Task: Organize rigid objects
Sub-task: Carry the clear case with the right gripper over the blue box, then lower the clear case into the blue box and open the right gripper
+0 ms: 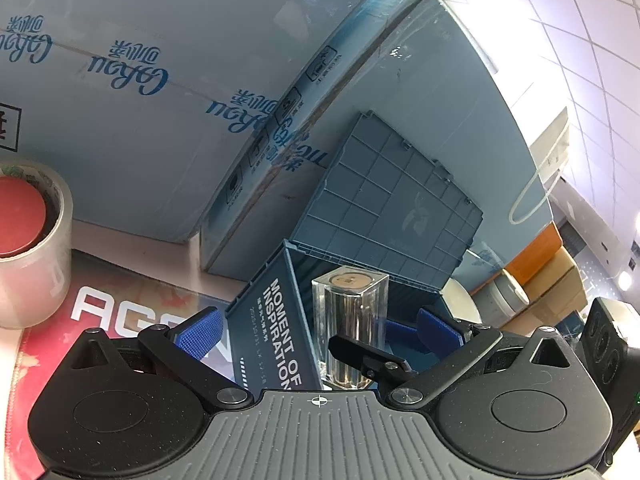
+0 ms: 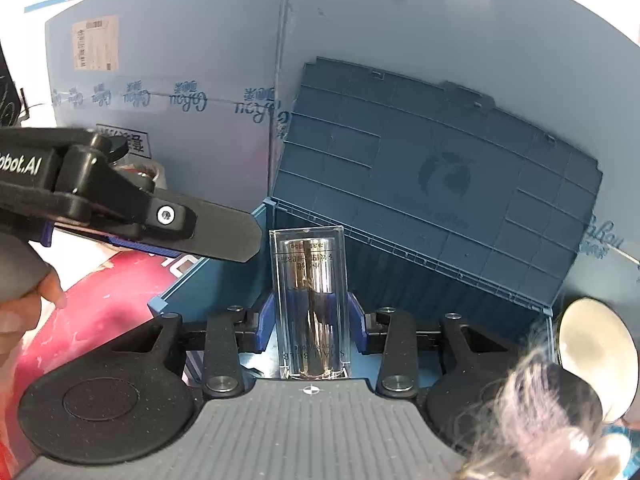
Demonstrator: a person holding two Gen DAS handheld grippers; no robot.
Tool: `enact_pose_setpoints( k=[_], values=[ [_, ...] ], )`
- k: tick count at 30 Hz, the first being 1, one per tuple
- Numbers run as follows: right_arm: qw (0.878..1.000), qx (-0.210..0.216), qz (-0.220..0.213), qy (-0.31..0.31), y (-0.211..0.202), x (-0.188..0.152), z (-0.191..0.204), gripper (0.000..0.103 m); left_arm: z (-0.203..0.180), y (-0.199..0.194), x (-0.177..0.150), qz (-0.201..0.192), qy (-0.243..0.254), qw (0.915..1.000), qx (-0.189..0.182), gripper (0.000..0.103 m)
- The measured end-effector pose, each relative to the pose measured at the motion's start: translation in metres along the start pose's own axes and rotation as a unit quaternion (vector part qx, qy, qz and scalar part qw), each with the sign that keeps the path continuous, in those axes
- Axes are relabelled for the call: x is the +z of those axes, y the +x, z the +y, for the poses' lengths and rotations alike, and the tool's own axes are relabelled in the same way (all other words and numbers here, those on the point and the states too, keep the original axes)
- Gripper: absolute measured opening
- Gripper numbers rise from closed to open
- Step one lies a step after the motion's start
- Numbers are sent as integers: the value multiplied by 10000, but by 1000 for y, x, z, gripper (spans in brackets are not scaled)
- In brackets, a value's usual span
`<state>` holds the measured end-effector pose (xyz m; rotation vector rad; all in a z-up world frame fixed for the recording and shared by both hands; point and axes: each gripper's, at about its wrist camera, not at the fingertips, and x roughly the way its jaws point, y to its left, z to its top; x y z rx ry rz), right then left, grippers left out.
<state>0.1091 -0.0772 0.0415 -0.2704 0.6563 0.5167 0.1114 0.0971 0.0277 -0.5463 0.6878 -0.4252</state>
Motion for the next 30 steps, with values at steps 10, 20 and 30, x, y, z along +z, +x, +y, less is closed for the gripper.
enact_pose_setpoints(
  k=[10, 20, 30],
  values=[
    [9977, -299, 110, 596, 0, 0, 6, 41, -3, -5, 0, -27, -81, 9995, -291, 103],
    [9937, -640, 156, 905, -2, 2, 18, 44, -3, -11, 3, -47, -204, 9980, -589, 103],
    [9919, -836, 76, 950, -11, 0, 25, 57, -7, -13, 3, -76, -215, 9979, -606, 103]
  ],
)
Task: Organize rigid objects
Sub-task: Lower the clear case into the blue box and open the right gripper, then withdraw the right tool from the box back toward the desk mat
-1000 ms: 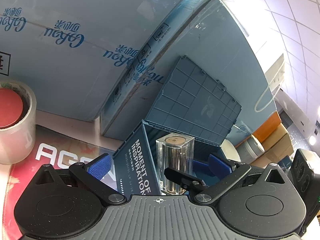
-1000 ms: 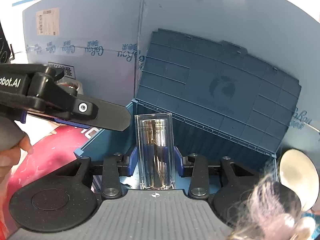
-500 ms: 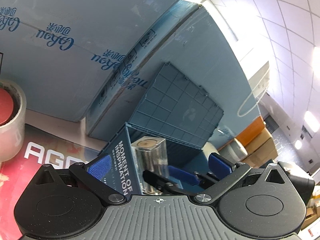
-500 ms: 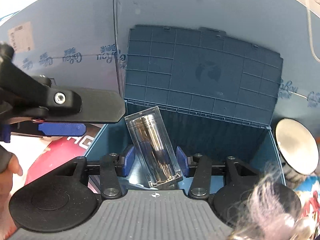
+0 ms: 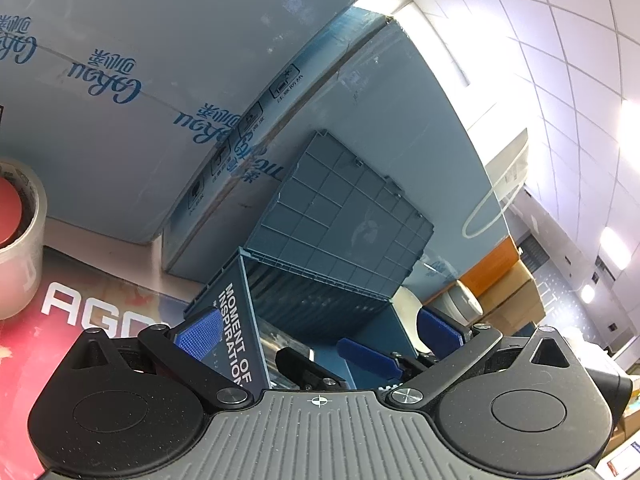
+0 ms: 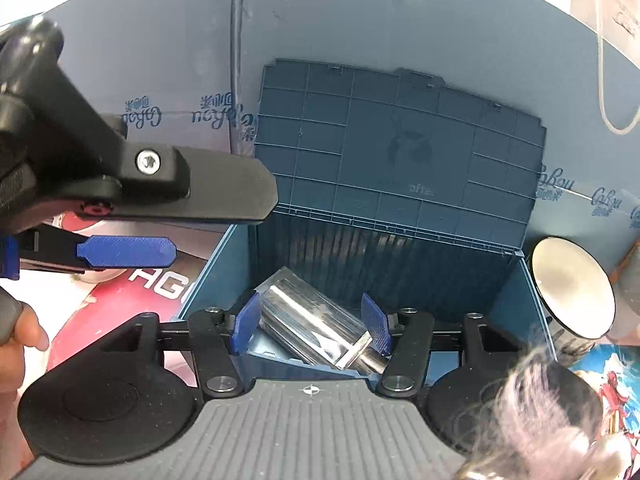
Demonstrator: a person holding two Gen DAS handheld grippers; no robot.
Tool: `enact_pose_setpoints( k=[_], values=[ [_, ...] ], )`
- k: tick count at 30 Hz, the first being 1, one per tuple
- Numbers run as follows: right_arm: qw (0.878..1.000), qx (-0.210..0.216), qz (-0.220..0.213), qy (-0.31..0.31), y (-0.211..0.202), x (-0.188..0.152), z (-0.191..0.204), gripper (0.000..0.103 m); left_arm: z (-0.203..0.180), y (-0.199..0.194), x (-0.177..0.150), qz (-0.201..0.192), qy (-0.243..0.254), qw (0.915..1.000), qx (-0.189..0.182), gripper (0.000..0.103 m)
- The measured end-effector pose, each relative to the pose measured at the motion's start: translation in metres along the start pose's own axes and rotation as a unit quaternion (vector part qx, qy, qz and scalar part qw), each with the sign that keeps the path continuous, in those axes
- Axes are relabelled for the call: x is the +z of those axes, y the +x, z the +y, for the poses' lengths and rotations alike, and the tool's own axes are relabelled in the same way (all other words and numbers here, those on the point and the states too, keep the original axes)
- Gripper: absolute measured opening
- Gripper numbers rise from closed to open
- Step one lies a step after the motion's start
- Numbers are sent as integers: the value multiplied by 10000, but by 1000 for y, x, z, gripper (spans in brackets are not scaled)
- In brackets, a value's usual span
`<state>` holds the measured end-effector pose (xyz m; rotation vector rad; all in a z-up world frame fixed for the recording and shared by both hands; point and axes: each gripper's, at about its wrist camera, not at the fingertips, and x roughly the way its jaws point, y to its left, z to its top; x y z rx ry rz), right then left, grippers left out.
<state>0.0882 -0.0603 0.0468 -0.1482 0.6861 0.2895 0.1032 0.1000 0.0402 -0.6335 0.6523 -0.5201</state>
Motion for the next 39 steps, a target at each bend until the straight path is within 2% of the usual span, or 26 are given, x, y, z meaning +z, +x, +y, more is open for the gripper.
enact_pose_setpoints(
  k=[4, 7, 12, 14, 17, 21, 23, 26, 32, 39],
  values=[
    [9994, -32, -166, 299, -8, -2, -5, 61, -2, 0, -1, -5, 22, 10000, 4, 103],
    [9975, -52, -396, 580, -18, -3, -9, 69, -3, 0, -1, -13, 51, 10000, 1, 103],
    [9922, -266, -836, 885, -36, -7, -14, 92, -8, -2, -3, -75, 126, 9999, -39, 103],
    [9909, -317, -930, 920, -39, -12, -15, 96, -11, -1, -5, -83, 226, 9997, 4, 103],
    [9864, -422, -1089, 1155, -47, -21, -18, 97, -18, 0, -9, -89, 450, 9989, 82, 103],
    [9705, -624, -1670, 1621, -65, -38, -22, 103, -27, -2, -12, -157, 663, 9976, 104, 103],
    [9660, -594, -1829, 1730, -71, -45, -23, 103, -32, -3, -14, -187, 781, 9967, 131, 103],
    [9613, -530, -1873, 1948, -78, -51, -31, 103, -36, -5, -16, -230, 868, 9959, 99, 103],
    [9495, -740, -1939, 2351, -91, -63, -49, 103, -46, -6, -21, -280, 1064, 9939, 124, 103],
    [9358, -878, -1936, 2811, -104, -84, -69, 103, -64, -2, -33, -208, 1510, 9883, 49, 103]
  ],
)
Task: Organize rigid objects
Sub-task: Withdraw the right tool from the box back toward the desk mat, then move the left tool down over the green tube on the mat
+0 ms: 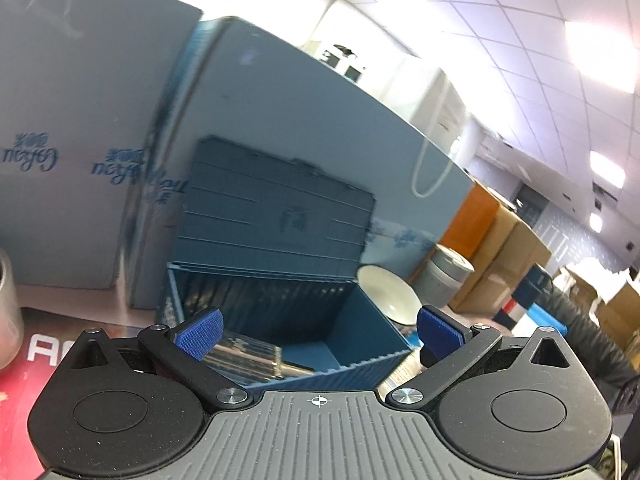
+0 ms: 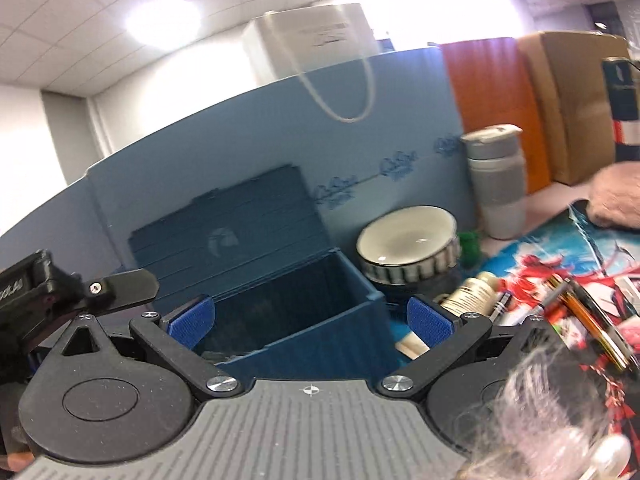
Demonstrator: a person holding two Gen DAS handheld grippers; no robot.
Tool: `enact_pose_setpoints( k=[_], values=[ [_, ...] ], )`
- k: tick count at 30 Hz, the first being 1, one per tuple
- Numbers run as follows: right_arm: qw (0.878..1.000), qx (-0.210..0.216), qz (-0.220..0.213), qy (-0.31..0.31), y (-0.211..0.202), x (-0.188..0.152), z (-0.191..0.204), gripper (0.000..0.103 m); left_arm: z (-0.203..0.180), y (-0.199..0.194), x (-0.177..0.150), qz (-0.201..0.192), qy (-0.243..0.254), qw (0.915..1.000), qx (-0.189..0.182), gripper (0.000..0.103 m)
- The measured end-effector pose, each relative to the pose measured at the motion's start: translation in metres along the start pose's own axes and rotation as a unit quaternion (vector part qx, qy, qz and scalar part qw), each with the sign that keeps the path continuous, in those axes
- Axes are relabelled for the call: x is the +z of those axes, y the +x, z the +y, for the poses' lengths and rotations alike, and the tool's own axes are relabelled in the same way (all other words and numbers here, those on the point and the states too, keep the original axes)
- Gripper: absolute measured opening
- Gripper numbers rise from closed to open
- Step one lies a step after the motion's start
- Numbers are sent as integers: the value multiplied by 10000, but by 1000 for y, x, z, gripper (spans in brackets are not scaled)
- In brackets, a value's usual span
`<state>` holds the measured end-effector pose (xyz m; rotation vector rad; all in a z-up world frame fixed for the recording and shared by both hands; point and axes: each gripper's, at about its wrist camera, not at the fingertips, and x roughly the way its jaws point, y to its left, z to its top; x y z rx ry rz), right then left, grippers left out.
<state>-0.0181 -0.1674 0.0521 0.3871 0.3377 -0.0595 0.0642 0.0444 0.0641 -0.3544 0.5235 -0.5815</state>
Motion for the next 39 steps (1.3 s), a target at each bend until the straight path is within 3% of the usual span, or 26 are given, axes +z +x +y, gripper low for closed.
enact_pose_setpoints(
  k=[16, 21, 29, 34, 39],
  values=[
    [9983, -431, -96, 384, -29, 2, -55, 103, -27, 17, -17, 479, 547, 9970, -250, 103],
    [9972, -525, -130, 510, -42, 1, -77, 103, -41, 20, -30, 519, 938, 9911, -785, 103],
    [9940, -643, -380, 805, -66, 6, -123, 103, -69, 22, -45, 601, 1385, 9833, -1018, 103],
    [9920, -577, -483, 1016, -65, 6, -146, 103, -85, 38, -57, 919, 1465, 9789, -1090, 102],
    [9918, -396, -459, 1124, -54, 1, -160, 103, -104, 67, -82, 1217, 1829, 9703, -1012, 92]
  ],
)
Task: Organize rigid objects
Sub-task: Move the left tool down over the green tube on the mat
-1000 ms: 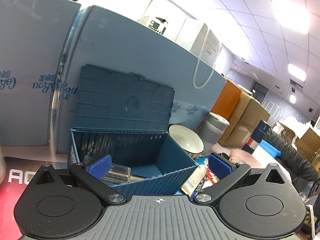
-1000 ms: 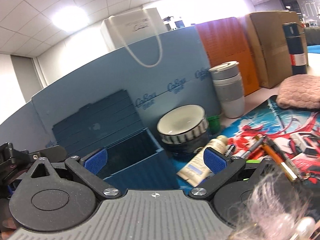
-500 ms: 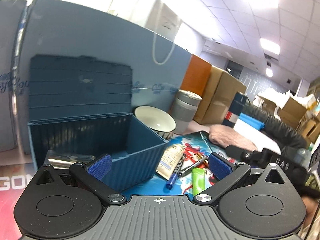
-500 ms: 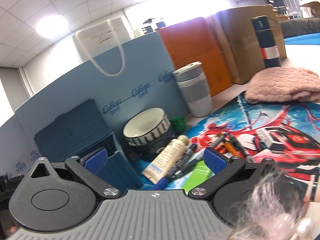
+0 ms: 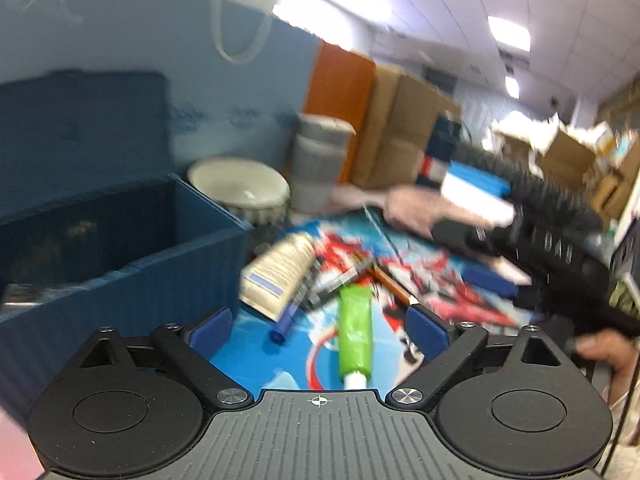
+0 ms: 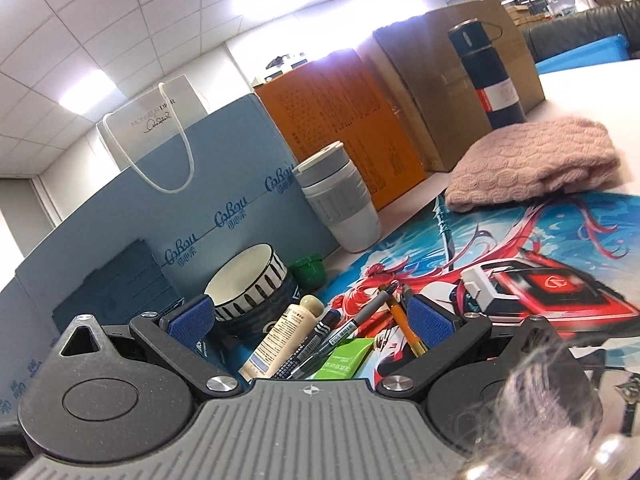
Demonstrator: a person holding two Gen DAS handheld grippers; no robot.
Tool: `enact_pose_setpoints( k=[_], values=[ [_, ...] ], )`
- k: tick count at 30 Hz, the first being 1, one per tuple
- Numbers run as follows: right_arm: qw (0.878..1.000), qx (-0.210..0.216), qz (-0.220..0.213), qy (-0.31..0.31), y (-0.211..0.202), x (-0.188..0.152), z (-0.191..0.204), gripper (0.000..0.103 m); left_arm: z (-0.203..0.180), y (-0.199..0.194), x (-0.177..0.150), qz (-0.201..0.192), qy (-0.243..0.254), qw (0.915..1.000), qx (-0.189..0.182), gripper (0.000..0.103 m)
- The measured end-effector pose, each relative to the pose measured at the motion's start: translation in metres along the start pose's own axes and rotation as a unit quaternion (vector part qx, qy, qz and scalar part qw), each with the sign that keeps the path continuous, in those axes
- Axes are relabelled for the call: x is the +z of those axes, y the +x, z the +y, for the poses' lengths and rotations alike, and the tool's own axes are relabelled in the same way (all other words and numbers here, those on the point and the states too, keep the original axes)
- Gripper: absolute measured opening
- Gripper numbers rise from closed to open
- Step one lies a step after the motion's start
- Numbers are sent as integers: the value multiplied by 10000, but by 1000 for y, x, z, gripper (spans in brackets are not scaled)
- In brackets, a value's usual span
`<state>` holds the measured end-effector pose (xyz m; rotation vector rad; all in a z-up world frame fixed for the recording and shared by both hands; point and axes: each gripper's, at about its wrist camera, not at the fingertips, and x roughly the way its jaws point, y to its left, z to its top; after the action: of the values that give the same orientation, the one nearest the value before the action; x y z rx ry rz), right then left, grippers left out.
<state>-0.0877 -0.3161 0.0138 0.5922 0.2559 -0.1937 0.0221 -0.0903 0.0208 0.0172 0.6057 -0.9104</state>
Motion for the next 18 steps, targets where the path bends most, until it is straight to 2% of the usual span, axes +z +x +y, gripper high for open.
enact_pose_setpoints(
  k=[2, 6, 7, 9, 11, 16, 17, 18],
  values=[
    [9998, 150, -56, 89, 4, -4, -4, 103, -9, 19, -3, 244, 226, 9994, 2, 86],
    [9989, 406, -129, 173, 9, -12, -10, 103, -28, 56, -6, 694, 622, 9956, 9, 83],
    [9986, 463, -162, 189, 10, -13, -12, 103, -31, 65, -6, 798, 681, 9945, 17, 80],
    [9980, 526, -222, 267, 10, -15, -15, 103, -33, 83, -4, 1046, 659, 9923, -20, 65],
    [9975, 544, -265, 359, 9, -15, -19, 103, -32, 96, -1, 1156, 600, 9915, -10, 64],
    [9968, 555, -217, 535, 11, -14, -25, 103, -45, 121, 10, 1227, 840, 9888, 102, 64],
    [9967, 554, -207, 555, 11, -14, -26, 103, -47, 123, 10, 1214, 911, 9883, 161, 60],
    [9964, 567, -215, 589, 11, -14, -28, 103, -49, 124, 9, 1167, 951, 9882, 270, 46]
  ],
)
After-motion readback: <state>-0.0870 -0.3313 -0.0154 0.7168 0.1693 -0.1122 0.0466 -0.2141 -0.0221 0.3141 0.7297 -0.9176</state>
